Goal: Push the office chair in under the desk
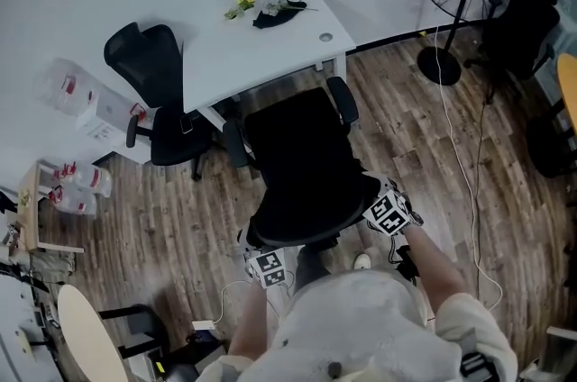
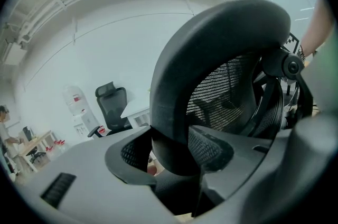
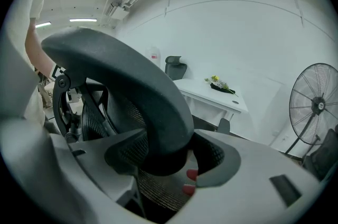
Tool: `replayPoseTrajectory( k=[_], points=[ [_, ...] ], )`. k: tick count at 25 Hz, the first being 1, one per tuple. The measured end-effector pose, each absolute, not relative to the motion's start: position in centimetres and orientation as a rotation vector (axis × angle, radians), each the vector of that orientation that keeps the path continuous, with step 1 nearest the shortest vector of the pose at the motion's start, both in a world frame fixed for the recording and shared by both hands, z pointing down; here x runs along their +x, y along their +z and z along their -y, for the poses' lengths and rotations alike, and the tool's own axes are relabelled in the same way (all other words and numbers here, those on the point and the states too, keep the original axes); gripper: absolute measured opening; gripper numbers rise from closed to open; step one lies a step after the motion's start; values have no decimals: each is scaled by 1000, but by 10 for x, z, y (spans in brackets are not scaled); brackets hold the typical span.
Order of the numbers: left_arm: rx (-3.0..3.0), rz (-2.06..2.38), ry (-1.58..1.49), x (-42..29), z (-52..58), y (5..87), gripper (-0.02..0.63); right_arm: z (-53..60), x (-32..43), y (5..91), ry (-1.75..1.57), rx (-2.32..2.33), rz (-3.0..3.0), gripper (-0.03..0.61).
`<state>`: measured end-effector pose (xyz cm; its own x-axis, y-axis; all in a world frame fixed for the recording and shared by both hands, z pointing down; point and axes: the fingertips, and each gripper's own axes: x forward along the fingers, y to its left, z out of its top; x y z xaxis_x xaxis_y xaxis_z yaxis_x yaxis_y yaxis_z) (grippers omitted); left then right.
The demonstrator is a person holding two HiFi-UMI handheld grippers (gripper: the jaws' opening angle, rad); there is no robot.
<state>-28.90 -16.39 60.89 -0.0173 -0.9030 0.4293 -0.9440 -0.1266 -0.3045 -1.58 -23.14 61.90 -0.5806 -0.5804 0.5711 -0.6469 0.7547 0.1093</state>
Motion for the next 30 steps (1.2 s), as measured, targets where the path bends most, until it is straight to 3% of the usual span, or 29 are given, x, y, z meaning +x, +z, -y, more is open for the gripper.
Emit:
replayPoseTrajectory(
  k=[30],
  points=[
    [2129, 2065, 838, -275, 199, 613, 233, 272, -5, 624, 114, 872, 2391, 270]
  ],
)
